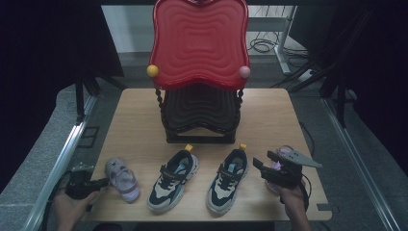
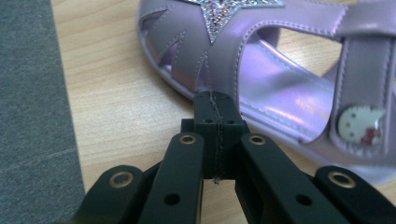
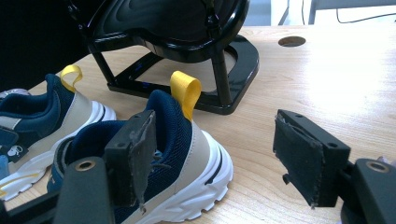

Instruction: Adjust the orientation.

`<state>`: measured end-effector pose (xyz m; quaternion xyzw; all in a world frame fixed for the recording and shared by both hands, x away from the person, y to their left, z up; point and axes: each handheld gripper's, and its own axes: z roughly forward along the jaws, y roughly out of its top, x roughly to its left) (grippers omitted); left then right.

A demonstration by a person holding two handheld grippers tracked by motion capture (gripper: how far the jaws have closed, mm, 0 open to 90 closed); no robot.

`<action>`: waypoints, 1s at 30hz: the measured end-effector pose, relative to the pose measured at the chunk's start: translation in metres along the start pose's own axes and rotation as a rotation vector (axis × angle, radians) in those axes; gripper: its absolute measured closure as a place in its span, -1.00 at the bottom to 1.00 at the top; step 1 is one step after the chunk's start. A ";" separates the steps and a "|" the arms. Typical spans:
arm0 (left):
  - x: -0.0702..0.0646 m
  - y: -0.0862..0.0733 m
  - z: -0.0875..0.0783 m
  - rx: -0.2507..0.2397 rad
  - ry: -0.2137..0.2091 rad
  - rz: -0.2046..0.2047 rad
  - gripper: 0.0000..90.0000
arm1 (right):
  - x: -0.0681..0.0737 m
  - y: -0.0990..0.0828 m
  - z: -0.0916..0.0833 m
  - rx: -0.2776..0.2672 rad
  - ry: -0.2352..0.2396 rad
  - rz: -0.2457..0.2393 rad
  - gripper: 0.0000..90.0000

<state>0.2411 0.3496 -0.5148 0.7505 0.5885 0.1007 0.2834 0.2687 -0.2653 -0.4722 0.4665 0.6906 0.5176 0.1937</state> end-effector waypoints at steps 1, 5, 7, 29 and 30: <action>0.001 0.002 0.001 0.002 -0.001 0.000 1.00 | 0.000 0.000 0.000 0.000 -0.001 -0.004 -0.32; 0.003 0.005 0.001 0.005 -0.003 -0.002 1.00 | 0.001 0.000 0.001 0.007 0.003 -0.004 -0.32; 0.005 0.007 0.003 0.007 0.001 -0.007 1.00 | 0.001 0.000 0.001 0.005 0.001 -0.004 -0.32; 0.014 0.043 0.009 0.014 -0.010 0.014 0.99 | -0.004 0.000 -0.003 0.005 -0.019 0.005 -0.32; 0.014 0.043 0.009 0.014 -0.010 0.014 0.99 | -0.004 0.000 -0.003 0.005 -0.019 0.005 -0.32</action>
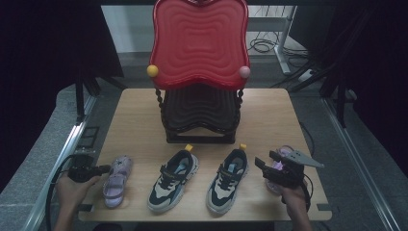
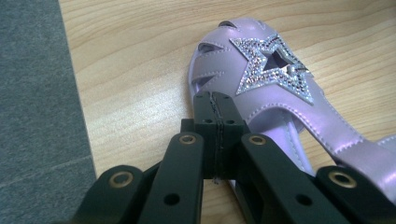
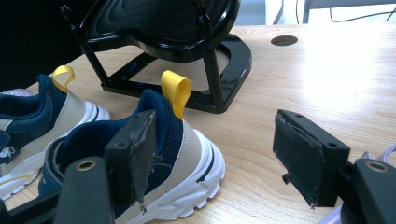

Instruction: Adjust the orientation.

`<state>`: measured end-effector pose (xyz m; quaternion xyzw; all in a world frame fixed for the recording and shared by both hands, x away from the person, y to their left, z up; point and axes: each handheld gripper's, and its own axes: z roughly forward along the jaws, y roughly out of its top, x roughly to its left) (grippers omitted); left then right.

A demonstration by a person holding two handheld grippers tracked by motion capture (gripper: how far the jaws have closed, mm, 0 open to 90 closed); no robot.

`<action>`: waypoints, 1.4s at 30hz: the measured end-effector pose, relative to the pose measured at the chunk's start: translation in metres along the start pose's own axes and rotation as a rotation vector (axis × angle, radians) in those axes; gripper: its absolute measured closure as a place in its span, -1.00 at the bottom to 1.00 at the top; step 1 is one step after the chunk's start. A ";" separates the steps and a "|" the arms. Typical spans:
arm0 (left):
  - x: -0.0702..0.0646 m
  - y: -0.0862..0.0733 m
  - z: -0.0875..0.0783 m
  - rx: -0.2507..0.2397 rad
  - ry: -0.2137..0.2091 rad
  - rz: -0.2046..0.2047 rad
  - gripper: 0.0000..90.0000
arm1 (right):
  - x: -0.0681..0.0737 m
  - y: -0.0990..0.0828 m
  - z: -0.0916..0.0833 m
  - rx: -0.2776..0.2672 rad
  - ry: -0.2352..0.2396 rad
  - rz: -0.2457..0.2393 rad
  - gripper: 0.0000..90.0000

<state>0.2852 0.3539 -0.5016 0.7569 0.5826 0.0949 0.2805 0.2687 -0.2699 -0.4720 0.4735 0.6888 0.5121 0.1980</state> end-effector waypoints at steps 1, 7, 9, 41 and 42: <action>0.002 0.002 0.001 0.009 -0.004 0.001 0.99 | 0.000 -0.001 0.001 0.002 -0.006 0.001 -0.32; 0.005 0.005 0.005 -0.001 -0.012 -0.012 0.98 | -0.001 -0.001 0.003 0.013 -0.010 0.007 -0.31; 0.005 0.006 0.007 -0.007 -0.014 -0.019 0.97 | -0.002 0.000 0.002 0.006 -0.015 0.015 -0.29; -0.062 0.028 -0.039 -0.332 -0.082 0.107 0.19 | -0.014 0.016 0.002 -0.005 -0.014 -0.017 -0.28; -0.062 0.028 -0.039 -0.332 -0.082 0.107 0.16 | -0.014 0.016 0.002 -0.005 -0.014 -0.017 -0.28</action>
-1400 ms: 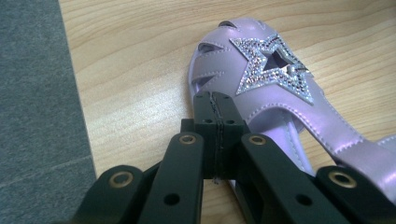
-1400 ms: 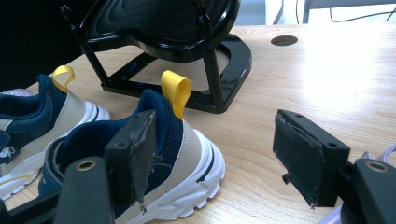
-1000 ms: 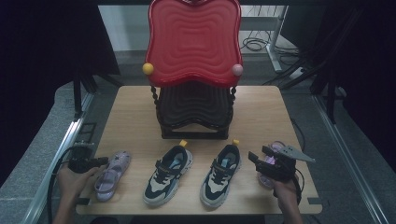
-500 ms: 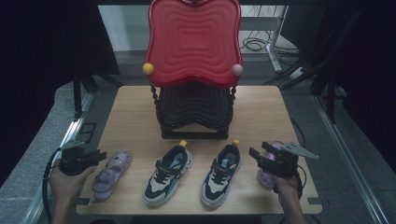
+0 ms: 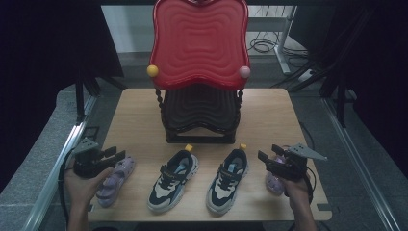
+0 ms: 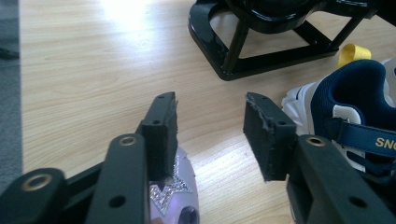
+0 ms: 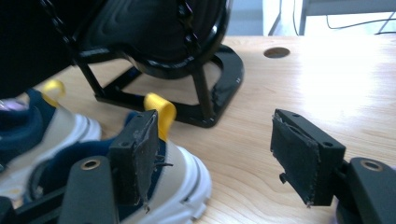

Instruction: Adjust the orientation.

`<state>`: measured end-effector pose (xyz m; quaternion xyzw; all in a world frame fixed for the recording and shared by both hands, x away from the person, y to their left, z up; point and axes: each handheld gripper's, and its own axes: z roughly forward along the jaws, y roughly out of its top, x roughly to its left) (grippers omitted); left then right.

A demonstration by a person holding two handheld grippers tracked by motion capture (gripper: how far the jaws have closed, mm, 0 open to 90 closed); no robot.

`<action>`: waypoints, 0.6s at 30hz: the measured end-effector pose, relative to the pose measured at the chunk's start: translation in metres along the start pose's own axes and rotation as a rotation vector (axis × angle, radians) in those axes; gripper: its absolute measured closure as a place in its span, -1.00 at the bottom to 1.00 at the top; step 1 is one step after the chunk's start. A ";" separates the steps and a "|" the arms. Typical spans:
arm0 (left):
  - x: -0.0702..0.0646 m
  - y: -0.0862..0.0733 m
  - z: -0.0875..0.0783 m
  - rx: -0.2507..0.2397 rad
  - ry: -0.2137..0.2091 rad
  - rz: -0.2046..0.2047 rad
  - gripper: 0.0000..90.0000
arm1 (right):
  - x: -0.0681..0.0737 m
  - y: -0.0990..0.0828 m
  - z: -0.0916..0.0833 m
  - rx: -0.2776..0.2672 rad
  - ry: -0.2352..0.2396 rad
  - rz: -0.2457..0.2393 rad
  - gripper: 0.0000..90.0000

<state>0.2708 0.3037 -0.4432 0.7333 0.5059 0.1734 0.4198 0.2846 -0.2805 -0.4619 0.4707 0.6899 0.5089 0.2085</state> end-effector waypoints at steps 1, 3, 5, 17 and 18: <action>0.000 -0.001 0.001 -0.001 -0.003 0.000 0.13 | -0.004 0.000 -0.002 -0.001 -0.018 0.005 -0.29; -0.001 -0.005 0.003 0.001 -0.016 0.008 0.12 | -0.007 0.000 -0.005 -0.005 -0.026 0.001 -0.29; -0.004 -0.008 0.000 -0.012 -0.015 0.026 0.17 | -0.007 0.000 -0.008 0.007 -0.029 -0.009 -0.31; -0.021 -0.021 -0.002 -0.002 -0.036 0.003 0.06 | -0.021 -0.022 -0.040 0.048 -0.035 -0.065 -0.07; -0.024 -0.020 -0.004 -0.002 -0.036 0.001 0.05 | -0.023 -0.021 -0.041 0.048 -0.038 -0.065 -0.06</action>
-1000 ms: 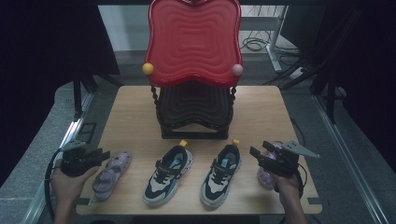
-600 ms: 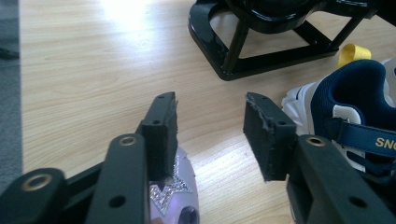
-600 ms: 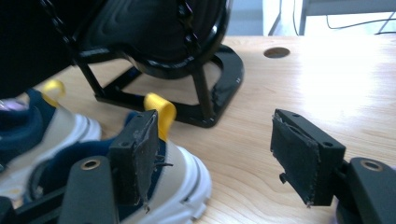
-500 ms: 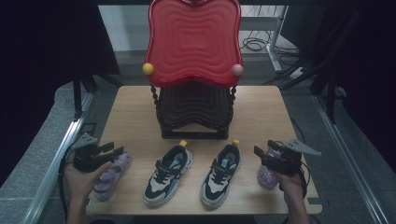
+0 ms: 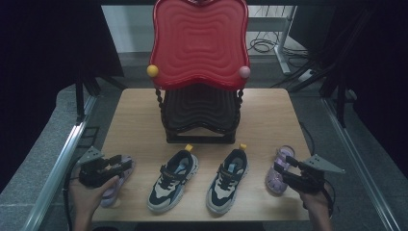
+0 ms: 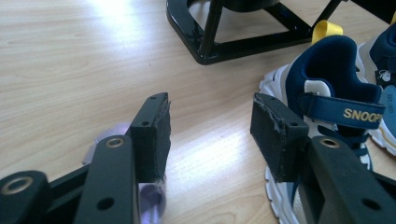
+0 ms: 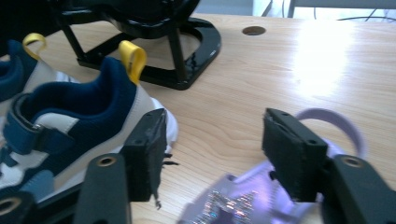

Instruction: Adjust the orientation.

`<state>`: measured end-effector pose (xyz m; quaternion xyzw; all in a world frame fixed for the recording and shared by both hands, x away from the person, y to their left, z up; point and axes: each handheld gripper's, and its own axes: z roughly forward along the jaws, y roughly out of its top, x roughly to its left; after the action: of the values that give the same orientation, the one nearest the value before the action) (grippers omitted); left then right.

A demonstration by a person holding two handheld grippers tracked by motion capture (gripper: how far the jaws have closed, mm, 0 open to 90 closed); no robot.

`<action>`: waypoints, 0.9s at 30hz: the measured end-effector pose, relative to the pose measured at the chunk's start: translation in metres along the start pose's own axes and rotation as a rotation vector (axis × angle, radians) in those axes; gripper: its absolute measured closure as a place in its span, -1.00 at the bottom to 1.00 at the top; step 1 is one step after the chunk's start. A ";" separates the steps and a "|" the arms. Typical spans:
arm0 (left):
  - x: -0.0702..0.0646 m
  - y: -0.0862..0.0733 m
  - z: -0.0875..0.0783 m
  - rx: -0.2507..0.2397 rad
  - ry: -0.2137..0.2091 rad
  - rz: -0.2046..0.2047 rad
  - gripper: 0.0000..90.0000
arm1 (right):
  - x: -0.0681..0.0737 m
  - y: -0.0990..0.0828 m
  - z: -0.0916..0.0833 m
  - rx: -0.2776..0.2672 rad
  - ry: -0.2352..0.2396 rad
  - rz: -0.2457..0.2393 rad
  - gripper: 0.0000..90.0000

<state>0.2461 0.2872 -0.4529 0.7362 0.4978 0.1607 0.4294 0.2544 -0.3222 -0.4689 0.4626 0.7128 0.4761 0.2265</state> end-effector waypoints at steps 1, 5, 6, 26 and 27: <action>0.000 0.000 0.000 0.000 0.000 0.000 0.04 | -0.003 0.003 -0.003 -0.005 -0.003 -0.009 -0.03; 0.000 0.004 -0.004 -0.024 -0.002 -0.028 0.01 | -0.012 0.007 -0.011 0.004 -0.016 -0.048 0.16; 0.000 0.004 -0.004 -0.024 -0.002 -0.028 0.03 | -0.012 0.007 -0.011 0.004 -0.016 -0.048 0.16; -0.004 0.002 0.008 0.018 -0.040 0.002 0.02 | -0.025 -0.042 -0.040 0.173 -0.141 -0.104 0.99; -0.004 0.002 0.008 0.020 -0.039 0.001 0.02 | -0.025 -0.044 -0.039 0.181 -0.143 -0.110 0.99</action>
<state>0.2508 0.2802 -0.4556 0.7436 0.4906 0.1416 0.4316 0.2169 -0.3675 -0.4933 0.4741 0.7592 0.3625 0.2598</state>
